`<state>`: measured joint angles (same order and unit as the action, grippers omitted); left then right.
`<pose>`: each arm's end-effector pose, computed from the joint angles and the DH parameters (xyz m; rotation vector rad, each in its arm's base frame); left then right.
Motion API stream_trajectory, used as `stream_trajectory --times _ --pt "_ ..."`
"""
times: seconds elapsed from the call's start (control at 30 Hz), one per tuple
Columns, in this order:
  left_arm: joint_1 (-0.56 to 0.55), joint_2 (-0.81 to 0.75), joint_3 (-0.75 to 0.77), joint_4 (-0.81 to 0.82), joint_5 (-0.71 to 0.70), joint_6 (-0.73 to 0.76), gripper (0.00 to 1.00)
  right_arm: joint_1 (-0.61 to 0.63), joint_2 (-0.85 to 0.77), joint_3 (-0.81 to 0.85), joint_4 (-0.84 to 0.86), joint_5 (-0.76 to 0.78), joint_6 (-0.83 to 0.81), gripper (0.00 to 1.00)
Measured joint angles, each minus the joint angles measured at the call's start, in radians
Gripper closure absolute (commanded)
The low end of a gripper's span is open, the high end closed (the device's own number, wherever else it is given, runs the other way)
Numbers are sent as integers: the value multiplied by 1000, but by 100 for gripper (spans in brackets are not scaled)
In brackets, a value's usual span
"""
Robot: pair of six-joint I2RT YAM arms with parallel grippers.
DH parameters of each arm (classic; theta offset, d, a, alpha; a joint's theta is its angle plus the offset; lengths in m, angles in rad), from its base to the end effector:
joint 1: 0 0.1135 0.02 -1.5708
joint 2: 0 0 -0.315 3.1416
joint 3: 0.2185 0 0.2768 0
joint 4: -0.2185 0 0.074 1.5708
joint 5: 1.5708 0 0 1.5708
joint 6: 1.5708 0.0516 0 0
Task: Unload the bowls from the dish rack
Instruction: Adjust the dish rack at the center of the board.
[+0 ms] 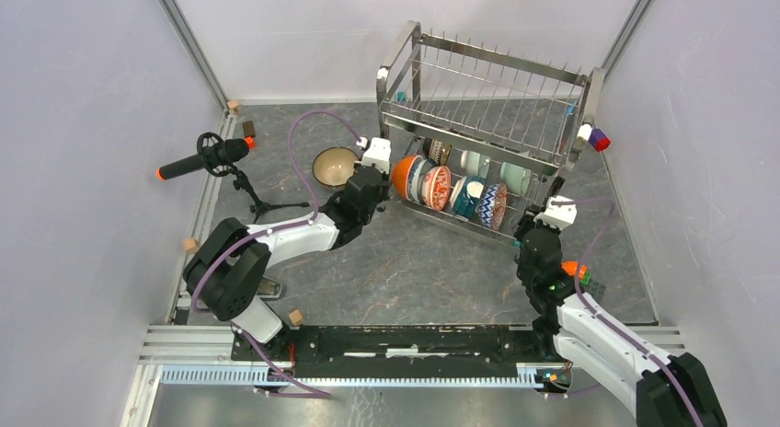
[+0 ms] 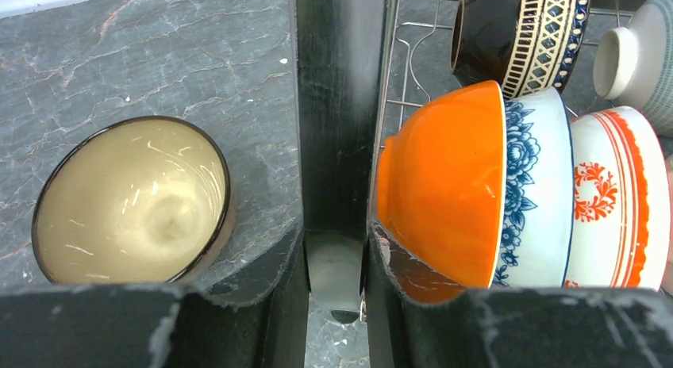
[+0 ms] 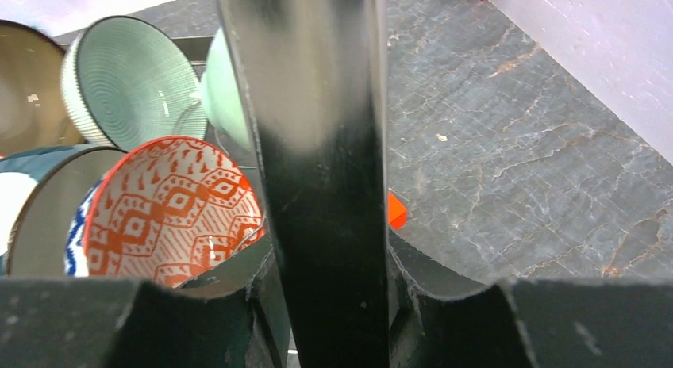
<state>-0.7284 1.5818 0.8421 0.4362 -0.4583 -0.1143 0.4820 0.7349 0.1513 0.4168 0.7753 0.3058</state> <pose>0.2975 -0.2348 0.2547 0.2526 1.8277 -0.1594 0.1533 0.0395 0.2075 0.4090 1.6401 -0.0838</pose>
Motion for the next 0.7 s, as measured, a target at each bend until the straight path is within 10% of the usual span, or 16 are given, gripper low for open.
stream_trajectory --times 0.7 --pt "-79 -103 -80 -69 -135 -121 98 -199 333 162 34 -149 14 58"
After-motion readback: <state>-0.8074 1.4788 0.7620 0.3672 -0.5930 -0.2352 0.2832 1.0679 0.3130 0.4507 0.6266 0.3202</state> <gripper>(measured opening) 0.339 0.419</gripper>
